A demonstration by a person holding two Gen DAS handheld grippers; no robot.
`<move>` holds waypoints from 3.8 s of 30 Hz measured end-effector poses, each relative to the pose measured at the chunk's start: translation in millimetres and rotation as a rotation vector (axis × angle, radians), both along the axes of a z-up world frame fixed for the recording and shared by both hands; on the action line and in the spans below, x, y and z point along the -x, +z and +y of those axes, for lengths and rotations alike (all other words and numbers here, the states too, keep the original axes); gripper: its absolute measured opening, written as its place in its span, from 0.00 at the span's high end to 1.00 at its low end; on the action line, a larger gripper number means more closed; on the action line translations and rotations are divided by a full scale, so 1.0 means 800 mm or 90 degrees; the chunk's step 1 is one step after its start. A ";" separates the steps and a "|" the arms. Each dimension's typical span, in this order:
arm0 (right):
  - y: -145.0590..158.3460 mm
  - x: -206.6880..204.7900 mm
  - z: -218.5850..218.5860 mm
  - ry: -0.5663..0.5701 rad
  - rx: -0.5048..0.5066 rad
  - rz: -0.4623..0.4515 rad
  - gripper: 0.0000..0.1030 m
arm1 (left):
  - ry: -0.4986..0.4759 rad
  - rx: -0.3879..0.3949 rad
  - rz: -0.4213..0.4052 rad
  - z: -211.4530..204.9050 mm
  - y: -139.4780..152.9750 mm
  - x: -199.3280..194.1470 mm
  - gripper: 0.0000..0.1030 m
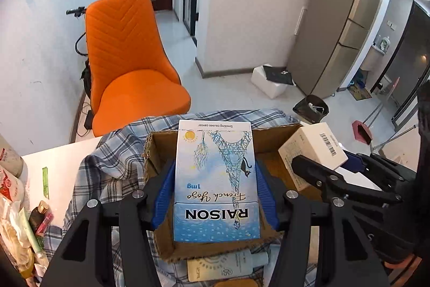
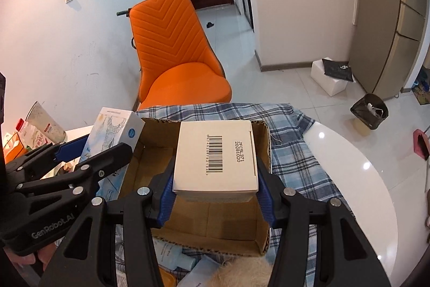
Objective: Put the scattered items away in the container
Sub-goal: 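Carry the RAISON box with the left gripper while the right gripper carries the barcode box, then release the RAISON box into the cardboard box while the right gripper releases the barcode box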
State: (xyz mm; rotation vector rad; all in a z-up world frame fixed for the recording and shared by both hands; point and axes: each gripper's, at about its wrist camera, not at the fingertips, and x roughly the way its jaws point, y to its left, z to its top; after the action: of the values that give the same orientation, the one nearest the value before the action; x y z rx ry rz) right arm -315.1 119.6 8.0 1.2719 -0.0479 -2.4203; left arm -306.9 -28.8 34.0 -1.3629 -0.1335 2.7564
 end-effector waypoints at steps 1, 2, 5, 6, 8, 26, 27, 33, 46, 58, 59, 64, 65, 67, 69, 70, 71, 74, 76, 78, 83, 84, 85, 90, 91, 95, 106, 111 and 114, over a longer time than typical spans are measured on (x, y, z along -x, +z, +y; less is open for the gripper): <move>-0.003 0.003 0.000 0.001 -0.001 -0.007 0.50 | 0.003 0.003 -0.006 -0.001 -0.003 0.005 0.42; -0.007 0.005 -0.001 0.005 -0.003 -0.014 0.50 | 0.006 0.007 -0.011 -0.002 -0.007 0.009 0.42; -0.016 0.014 -0.004 0.007 -0.005 -0.034 0.50 | 0.006 0.004 -0.027 -0.003 -0.018 0.019 0.42; -0.018 0.015 -0.004 0.008 -0.005 -0.040 0.50 | 0.008 0.003 -0.034 -0.003 -0.024 0.023 0.42; -0.021 0.018 -0.003 0.007 -0.007 -0.047 0.50 | 0.009 0.000 -0.042 -0.005 -0.031 0.026 0.42; -0.033 0.004 -0.029 0.120 -0.099 -0.036 0.50 | 0.012 -0.001 -0.088 -0.009 -0.069 0.038 0.42; -0.035 0.000 -0.030 0.131 -0.118 -0.030 0.50 | 0.011 0.000 -0.091 -0.009 -0.070 0.038 0.42; -0.043 -0.006 -0.030 0.182 -0.147 -0.036 0.50 | 0.000 0.007 -0.097 -0.004 -0.070 0.040 0.42; -0.048 0.006 -0.039 0.228 -0.123 -0.072 0.50 | -0.015 0.021 -0.114 0.016 -0.075 0.058 0.42; -0.046 0.002 -0.046 0.190 -0.166 -0.050 0.50 | -0.007 0.020 -0.110 0.015 -0.076 0.052 0.42; -0.047 0.003 -0.046 0.187 -0.167 -0.049 0.50 | -0.008 0.021 -0.109 0.015 -0.075 0.051 0.42; -0.046 0.003 -0.046 0.177 -0.166 -0.046 0.50 | -0.005 0.027 -0.110 0.016 -0.076 0.051 0.42; -0.046 0.003 -0.047 0.176 -0.167 -0.046 0.50 | -0.005 0.028 -0.109 0.016 -0.075 0.051 0.42; -0.045 0.004 -0.048 0.176 -0.168 -0.045 0.50 | -0.004 0.029 -0.109 0.017 -0.075 0.050 0.42; -0.044 0.005 -0.047 0.174 -0.168 -0.043 0.50 | -0.002 0.029 -0.109 0.017 -0.075 0.050 0.42; -0.043 0.005 -0.047 0.172 -0.167 -0.042 0.50 | -0.001 0.027 -0.109 0.016 -0.075 0.051 0.42; -0.043 0.005 -0.047 0.171 -0.167 -0.041 0.50 | 0.000 0.026 -0.109 0.016 -0.075 0.051 0.42; -0.043 0.006 -0.045 0.170 -0.168 -0.040 0.50 | -0.001 0.026 -0.109 0.016 -0.074 0.051 0.42; -0.044 0.005 -0.046 0.169 -0.170 -0.041 0.50 | 0.000 0.026 -0.109 0.016 -0.074 0.051 0.42; -0.044 0.005 -0.046 0.165 -0.172 -0.039 0.50 | 0.000 0.024 -0.108 0.015 -0.073 0.052 0.42; -0.045 0.005 -0.045 0.163 -0.171 -0.038 0.50 | -0.002 0.028 -0.106 0.018 -0.071 0.052 0.42; -0.045 0.005 -0.045 0.163 -0.171 -0.038 0.50 | -0.003 0.031 -0.106 0.019 -0.072 0.052 0.42; -0.045 0.004 -0.045 0.164 -0.170 -0.039 0.50 | -0.003 0.032 -0.106 0.020 -0.072 0.052 0.42; -0.046 0.005 -0.044 0.165 -0.172 -0.036 0.50 | -0.005 0.038 -0.105 0.023 -0.074 0.052 0.42; -0.047 0.005 -0.045 0.166 -0.172 -0.035 0.50 | -0.005 0.039 -0.104 0.024 -0.073 0.052 0.42; -0.047 0.004 -0.046 0.168 -0.174 -0.038 0.50 | -0.003 0.028 -0.104 0.022 -0.072 0.052 0.42; -0.039 -0.008 -0.043 0.179 -0.187 -0.024 0.35 | 0.015 0.035 -0.068 0.018 -0.055 0.044 0.18; -0.033 -0.015 -0.039 0.176 -0.192 -0.018 0.35 | 0.018 0.030 -0.061 0.016 -0.043 0.037 0.18; -0.028 -0.019 -0.034 0.168 -0.196 -0.016 0.35 | 0.019 0.030 -0.058 0.014 -0.038 0.030 0.18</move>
State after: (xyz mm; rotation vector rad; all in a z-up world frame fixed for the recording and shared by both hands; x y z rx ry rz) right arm -300.1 92.8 -14.4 1.3393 0.4724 -2.2404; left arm -331.3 -17.8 3.9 -1.5113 -0.0944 2.7388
